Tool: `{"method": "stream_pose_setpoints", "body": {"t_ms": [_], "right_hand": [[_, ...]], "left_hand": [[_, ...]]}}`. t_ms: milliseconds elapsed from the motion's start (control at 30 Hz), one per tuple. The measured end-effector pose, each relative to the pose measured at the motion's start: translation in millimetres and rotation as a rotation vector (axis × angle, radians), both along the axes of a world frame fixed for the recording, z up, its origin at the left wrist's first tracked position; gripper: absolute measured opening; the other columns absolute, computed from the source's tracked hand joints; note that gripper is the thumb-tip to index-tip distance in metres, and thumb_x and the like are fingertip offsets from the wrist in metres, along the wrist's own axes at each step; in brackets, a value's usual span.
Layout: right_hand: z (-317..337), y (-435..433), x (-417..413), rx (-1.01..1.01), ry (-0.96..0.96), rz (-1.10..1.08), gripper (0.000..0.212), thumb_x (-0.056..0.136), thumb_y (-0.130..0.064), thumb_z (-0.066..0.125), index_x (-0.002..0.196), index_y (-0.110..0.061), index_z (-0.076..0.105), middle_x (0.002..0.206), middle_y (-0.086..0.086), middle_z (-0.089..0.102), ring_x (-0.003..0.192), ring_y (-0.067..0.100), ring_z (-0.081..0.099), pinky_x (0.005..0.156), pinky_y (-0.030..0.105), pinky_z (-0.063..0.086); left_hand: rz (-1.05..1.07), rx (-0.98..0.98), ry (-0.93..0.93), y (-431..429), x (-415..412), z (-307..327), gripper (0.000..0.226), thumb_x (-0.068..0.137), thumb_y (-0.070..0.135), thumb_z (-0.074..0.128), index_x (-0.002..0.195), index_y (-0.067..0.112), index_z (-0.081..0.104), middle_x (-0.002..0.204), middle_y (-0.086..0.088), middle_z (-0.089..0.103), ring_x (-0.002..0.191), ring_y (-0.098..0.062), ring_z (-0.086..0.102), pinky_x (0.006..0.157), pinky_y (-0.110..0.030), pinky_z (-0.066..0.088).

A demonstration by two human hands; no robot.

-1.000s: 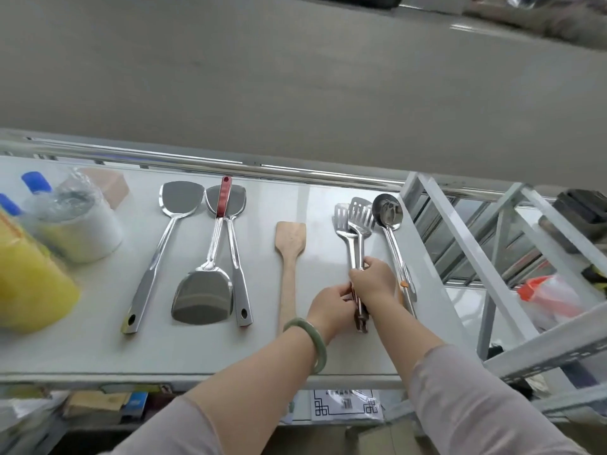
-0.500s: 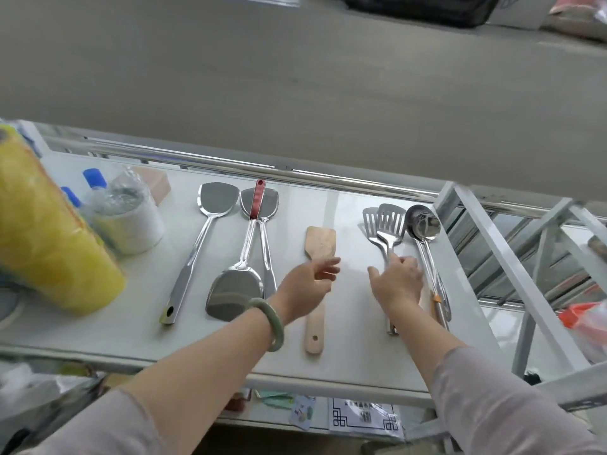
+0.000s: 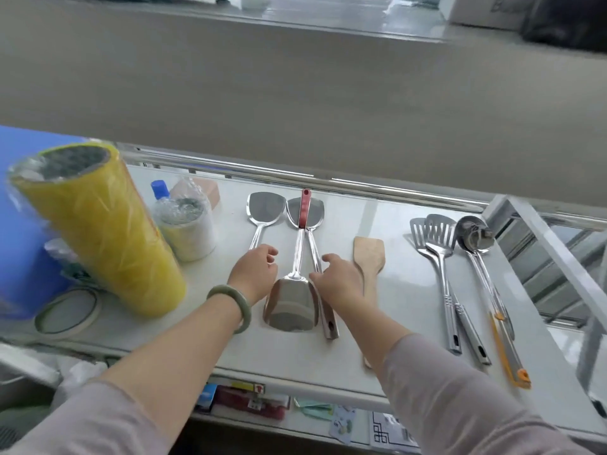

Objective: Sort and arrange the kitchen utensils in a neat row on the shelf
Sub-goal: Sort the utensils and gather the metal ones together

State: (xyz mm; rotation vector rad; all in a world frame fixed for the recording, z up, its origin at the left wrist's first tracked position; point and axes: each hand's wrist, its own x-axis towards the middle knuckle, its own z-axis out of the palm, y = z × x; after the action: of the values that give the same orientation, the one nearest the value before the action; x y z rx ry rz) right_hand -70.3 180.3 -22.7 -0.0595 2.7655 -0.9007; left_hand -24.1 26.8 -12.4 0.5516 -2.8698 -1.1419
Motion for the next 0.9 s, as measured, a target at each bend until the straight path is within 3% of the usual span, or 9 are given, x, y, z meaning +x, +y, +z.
{"method": "stream_pose_setpoints", "body": {"t_ms": [133, 300, 367, 467, 533, 600, 700, 767, 900], "right_hand": [[4.5, -5.0, 1.3, -0.046, -0.040, -0.048, 0.052, 0.081, -0.018, 0.059, 0.132, -0.013, 0.050, 0.115, 0.011, 0.067, 0.111, 0.026, 0.060, 0.094, 0.031, 0.046], [-1.9, -3.5, 7.8, -0.160, -0.115, -0.090, 0.049, 0.077, -0.022, 0.059, 0.125, -0.012, 0.059, 0.117, 0.009, 0.068, 0.108, 0.024, 0.062, 0.095, 0.033, 0.049], [-2.7, 0.1, 10.0, -0.199, -0.100, -0.113, 0.039, 0.075, -0.021, 0.059, 0.113, -0.011, 0.066, 0.094, 0.007, 0.072, 0.086, 0.021, 0.064, 0.080, 0.032, 0.052], [-0.3, 9.3, 12.2, -0.322, -0.114, -0.168, 0.027, 0.078, -0.013, 0.057, 0.102, -0.007, 0.068, 0.069, 0.004, 0.062, 0.063, 0.020, 0.060, 0.068, 0.035, 0.056], [0.7, 16.6, 13.0, -0.486, -0.206, -0.237, 0.026, 0.083, -0.007, 0.055, 0.108, -0.003, 0.061, 0.070, 0.006, 0.061, 0.057, 0.019, 0.062, 0.061, 0.033, 0.059], [1.7, 25.7, 12.4, -0.599, -0.255, -0.280, 0.023, 0.086, -0.004, 0.051, 0.108, -0.002, 0.057, 0.069, 0.007, 0.058, 0.054, 0.018, 0.061, 0.049, 0.023, 0.053], [11.3, 39.8, 13.7, -0.702, -0.288, -0.321, 0.020, 0.086, 0.003, 0.048, 0.103, 0.003, 0.058, 0.068, 0.009, 0.057, 0.052, 0.016, 0.056, 0.039, 0.017, 0.042], [17.5, 46.0, 14.1, -0.785, -0.324, -0.351, 0.018, 0.087, 0.007, 0.047, 0.103, 0.006, 0.056, 0.066, 0.011, 0.056, 0.047, 0.013, 0.051, 0.037, 0.015, 0.038], [27.7, 62.0, 15.3, -0.927, -0.400, -0.402, 0.010, 0.093, 0.002, 0.040, 0.090, 0.001, 0.051, 0.070, 0.013, 0.058, 0.050, 0.014, 0.048, 0.037, 0.015, 0.038]], "left_hand": [[-0.005, 0.123, -0.134, 13.6, -14.4, -2.0, 0.042, 0.090, 0.026, 0.054, 0.129, 0.011, 0.048, 0.127, -0.007, 0.060, 0.117, -0.025, 0.056, 0.102, -0.034, 0.041], [0.010, 0.243, -0.178, 32.1, -35.6, -6.2, 0.055, 0.090, 0.023, 0.055, 0.139, 0.006, 0.038, 0.136, -0.014, 0.055, 0.121, -0.030, 0.054, 0.106, -0.037, 0.040], [0.067, 0.339, -0.187, 36.3, -40.3, -8.4, 0.045, 0.088, 0.015, 0.055, 0.132, 0.005, 0.048, 0.122, -0.017, 0.063, 0.109, -0.032, 0.060, 0.101, -0.040, 0.046], [0.115, 0.451, -0.130, 38.3, -41.8, -11.5, 0.016, 0.084, 0.002, 0.053, 0.083, 0.002, 0.068, 0.067, -0.011, 0.061, 0.068, -0.027, 0.056, 0.082, -0.044, 0.053], [0.113, 0.499, -0.095, 40.3, -42.2, -5.2, 0.012, 0.085, 0.000, 0.054, 0.089, -0.001, 0.065, 0.063, -0.008, 0.057, 0.059, -0.024, 0.052, 0.067, -0.038, 0.053], [0.082, 0.514, -0.042, 41.5, -42.9, 9.1, 0.024, 0.086, -0.001, 0.055, 0.105, 0.013, 0.058, 0.072, -0.007, 0.061, 0.064, -0.022, 0.057, 0.063, -0.034, 0.052], [-0.011, 0.477, 0.058, 38.8, -48.8, 31.5, 0.034, 0.085, -0.001, 0.057, 0.119, 0.007, 0.052, 0.078, 0.000, 0.063, 0.085, -0.023, 0.066, 0.084, -0.039, 0.055], [-0.092, 0.434, 0.103, 36.1, -53.2, 44.4, 0.032, 0.087, -0.002, 0.056, 0.117, 0.006, 0.051, 0.078, 0.003, 0.060, 0.083, -0.021, 0.068, 0.089, -0.038, 0.053], [-0.317, 0.259, 0.188, 35.1, -53.2, 63.4, 0.025, 0.090, -0.002, 0.049, 0.097, 0.021, 0.058, 0.079, 0.008, 0.059, 0.073, -0.012, 0.067, 0.064, -0.027, 0.048]]}}
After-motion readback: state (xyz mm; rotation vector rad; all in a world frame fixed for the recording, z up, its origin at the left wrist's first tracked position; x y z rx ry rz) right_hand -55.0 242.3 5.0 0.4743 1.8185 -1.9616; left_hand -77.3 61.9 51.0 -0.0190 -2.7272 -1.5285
